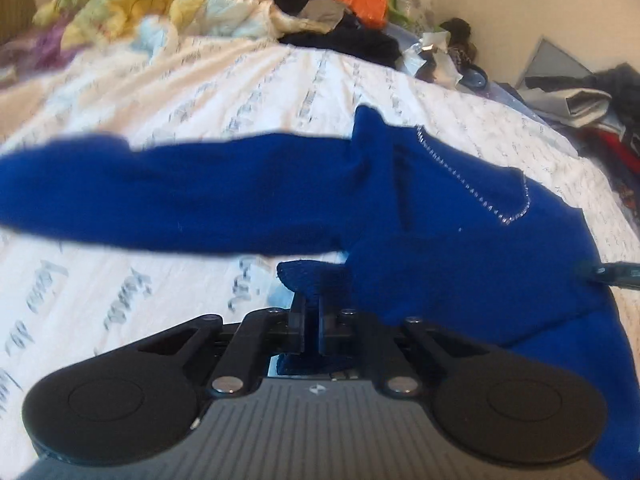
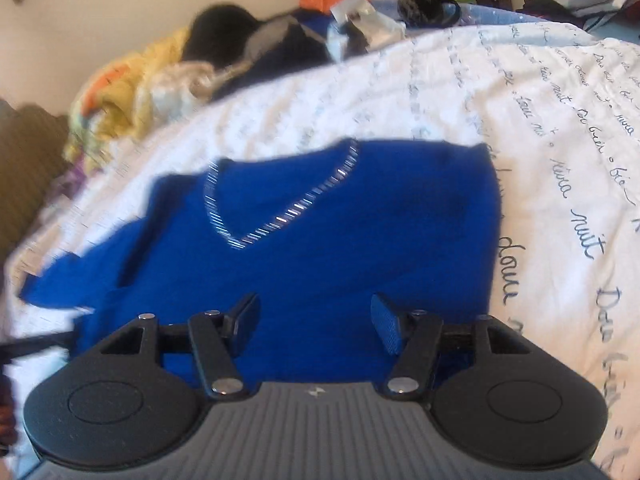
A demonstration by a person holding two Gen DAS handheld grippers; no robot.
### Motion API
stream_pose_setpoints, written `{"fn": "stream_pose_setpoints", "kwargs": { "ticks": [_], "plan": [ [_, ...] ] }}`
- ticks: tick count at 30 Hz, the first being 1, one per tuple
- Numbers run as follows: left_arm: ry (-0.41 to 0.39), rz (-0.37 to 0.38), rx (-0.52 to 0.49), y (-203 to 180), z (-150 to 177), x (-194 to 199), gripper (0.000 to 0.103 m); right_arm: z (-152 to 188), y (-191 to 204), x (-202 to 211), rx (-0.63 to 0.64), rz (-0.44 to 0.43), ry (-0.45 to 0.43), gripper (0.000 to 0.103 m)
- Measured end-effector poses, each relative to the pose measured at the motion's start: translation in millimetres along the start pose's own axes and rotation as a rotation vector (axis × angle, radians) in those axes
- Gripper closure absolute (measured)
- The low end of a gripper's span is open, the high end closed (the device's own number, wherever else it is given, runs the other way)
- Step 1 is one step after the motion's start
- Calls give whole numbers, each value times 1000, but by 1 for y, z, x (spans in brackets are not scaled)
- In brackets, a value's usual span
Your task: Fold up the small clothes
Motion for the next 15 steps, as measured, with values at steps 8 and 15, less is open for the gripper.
{"fn": "stream_pose_setpoints", "kwargs": {
  "ticks": [8, 15],
  "plan": [
    [-253, -37, -192, -30, -79, 32, 97, 20, -13, 8, 51, 66, -66, 43],
    [-56, -111, -188, -6, -53, -54, 96, 17, -7, 2, 54, 95, -66, 43]
  ]
}}
Point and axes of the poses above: each gripper's, at about its wrist camera, not at the fingertips, and x roughly against the way its jaws point, y to its left, z to its underside, the point moved 5 cm from there along -x, roughly the way its jaws point, and after that the axes turned 8 degrees about y, right-handed, at the moved point
